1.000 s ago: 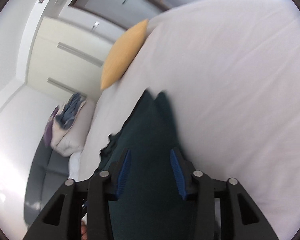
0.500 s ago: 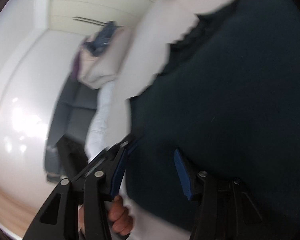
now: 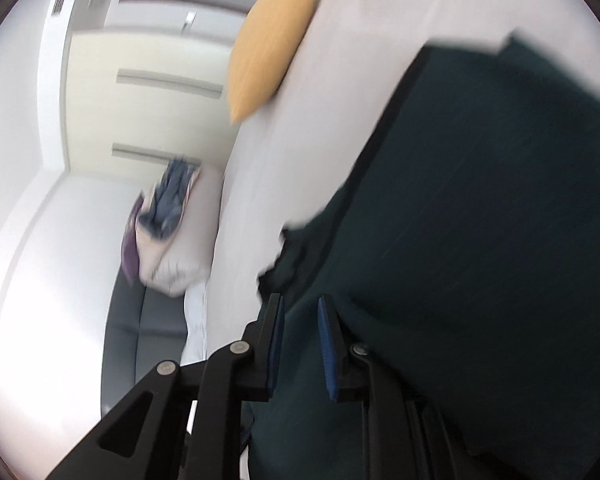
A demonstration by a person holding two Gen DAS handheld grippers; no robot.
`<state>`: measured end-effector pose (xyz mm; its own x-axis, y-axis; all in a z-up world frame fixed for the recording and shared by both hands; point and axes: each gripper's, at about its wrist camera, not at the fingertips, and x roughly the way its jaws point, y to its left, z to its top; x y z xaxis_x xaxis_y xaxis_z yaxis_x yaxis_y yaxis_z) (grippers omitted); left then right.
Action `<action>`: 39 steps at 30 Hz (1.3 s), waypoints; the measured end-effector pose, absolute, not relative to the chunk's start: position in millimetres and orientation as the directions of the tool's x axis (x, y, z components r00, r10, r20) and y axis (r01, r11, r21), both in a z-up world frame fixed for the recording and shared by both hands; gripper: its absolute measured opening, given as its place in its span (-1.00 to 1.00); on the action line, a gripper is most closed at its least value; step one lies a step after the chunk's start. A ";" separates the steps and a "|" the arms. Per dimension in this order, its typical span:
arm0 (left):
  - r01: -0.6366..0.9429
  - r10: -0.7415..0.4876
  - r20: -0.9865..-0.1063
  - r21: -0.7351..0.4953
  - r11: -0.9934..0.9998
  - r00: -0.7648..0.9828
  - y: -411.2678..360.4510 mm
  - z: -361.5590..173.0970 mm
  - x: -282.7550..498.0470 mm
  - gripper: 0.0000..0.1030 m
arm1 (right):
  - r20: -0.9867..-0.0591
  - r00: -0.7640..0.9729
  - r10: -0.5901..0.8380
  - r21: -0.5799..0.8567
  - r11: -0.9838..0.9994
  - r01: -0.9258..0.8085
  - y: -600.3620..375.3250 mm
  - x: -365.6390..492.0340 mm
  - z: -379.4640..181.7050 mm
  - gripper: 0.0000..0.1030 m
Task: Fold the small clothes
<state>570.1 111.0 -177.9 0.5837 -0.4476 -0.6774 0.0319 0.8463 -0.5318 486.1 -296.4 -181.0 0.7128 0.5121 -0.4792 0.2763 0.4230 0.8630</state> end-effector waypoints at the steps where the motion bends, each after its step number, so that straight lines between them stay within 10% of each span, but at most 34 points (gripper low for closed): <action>1: 0.031 -0.447 -0.676 -0.532 0.846 0.585 111.0 -178.5 570.0 -0.35 | -0.510 0.727 0.460 0.840 0.448 0.306 -300.4 481.4 -176.1 -0.53; 7: 0.028 -0.419 -0.682 -0.506 0.862 0.599 105.8 -182.2 568.7 -0.35 | -0.471 0.689 0.551 0.849 0.496 0.183 -246.5 489.4 -152.1 0.22; 11: 0.038 -0.426 -0.683 -0.505 0.862 0.593 109.2 -181.0 566.4 -0.35 | -0.529 0.556 0.641 0.807 0.583 0.096 -179.6 509.4 -163.6 0.22; 15: 0.066 -0.461 -0.667 -0.527 0.847 0.585 114.3 -184.0 566.3 -0.35 | -0.456 0.602 0.656 0.865 0.486 0.126 -214.0 497.7 -180.6 -0.34; 18: 0.066 -0.468 -0.663 -0.536 0.842 0.585 116.3 -184.8 565.7 -0.35 | -0.441 0.690 0.574 0.866 0.475 0.158 -276.2 467.3 -177.4 -0.38; 24: 0.053 -0.462 -0.666 -0.537 0.842 0.586 116.4 -182.5 562.7 -0.35 | -0.457 0.813 0.361 0.863 0.401 0.307 -359.0 396.6 -161.2 0.00; 32: 0.027 -0.379 -0.711 -0.452 0.892 0.593 106.9 -169.6 536.8 -0.35 | -0.395 0.617 0.681 0.893 0.443 0.083 -240.6 403.2 -161.4 0.32; 36: 0.021 -0.435 -0.688 -0.521 0.853 0.581 124.1 -172.2 530.6 -0.35 | -0.407 0.648 0.643 0.904 0.384 0.188 -271.3 392.8 -197.0 -0.25; 39: 0.016 -0.459 -0.672 -0.555 0.832 0.581 134.9 -173.0 523.6 -0.35 | -0.409 0.720 0.560 0.903 0.365 0.229 -316.6 366.3 -194.7 -0.26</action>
